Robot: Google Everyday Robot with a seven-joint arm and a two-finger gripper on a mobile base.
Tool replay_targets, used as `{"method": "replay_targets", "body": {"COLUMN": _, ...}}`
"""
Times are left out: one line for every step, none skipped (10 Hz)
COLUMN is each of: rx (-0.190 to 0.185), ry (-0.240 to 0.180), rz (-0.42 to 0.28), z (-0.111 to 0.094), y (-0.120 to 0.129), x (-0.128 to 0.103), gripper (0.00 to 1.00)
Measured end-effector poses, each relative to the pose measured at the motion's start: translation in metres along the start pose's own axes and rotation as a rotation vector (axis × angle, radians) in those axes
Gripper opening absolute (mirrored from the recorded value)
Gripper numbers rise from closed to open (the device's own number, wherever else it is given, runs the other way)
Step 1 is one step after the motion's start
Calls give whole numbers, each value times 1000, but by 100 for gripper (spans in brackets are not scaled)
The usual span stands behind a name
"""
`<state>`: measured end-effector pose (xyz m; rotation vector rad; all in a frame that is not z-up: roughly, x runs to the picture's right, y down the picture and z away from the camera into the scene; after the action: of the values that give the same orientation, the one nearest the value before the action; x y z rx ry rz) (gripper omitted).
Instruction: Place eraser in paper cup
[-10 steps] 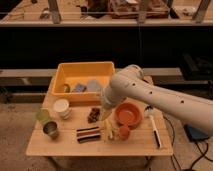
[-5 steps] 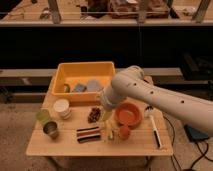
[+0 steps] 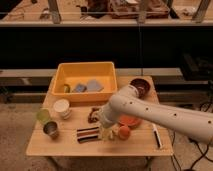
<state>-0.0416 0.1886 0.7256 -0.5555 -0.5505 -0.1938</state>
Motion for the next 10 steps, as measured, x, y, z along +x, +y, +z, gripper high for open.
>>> {"method": "replay_targets", "body": {"rx": -11, "ry": 3, "rz": -7, "z": 18, "y": 8, "x": -1, "gripper": 65}}
{"method": "replay_targets", "body": {"rx": -15, "ry": 4, "rz": -15, "z": 26, "y": 10, "x": -3, "gripper": 65}}
{"method": "replay_targets", "body": {"rx": -21, "ry": 3, "rz": -21, "z": 34, "y": 12, "x": -7, "gripper": 65}}
{"method": "replay_targets", "body": {"rx": -32, "ry": -16, "rz": -20, "z": 45, "y": 10, "x": -13, "gripper": 65}}
{"method": "replay_targets", "body": {"rx": -48, "ry": -27, "rz": -19, "z": 57, "y": 9, "x": -13, "gripper": 65}}
{"method": "replay_targets", "body": {"rx": -58, "ry": -28, "rz": -23, "z": 65, "y": 8, "x": -13, "gripper": 65}}
{"method": "replay_targets", "body": {"rx": -70, "ry": -23, "rz": -29, "z": 72, "y": 7, "x": -13, "gripper": 65}}
{"method": "replay_targets", "body": {"rx": -79, "ry": -11, "rz": -27, "z": 80, "y": 5, "x": -12, "gripper": 65}}
{"method": "replay_targets", "body": {"rx": -83, "ry": -1, "rz": -26, "z": 83, "y": 3, "x": -11, "gripper": 65}}
{"method": "replay_targets", "body": {"rx": -86, "ry": 4, "rz": -20, "z": 85, "y": 2, "x": -8, "gripper": 65}}
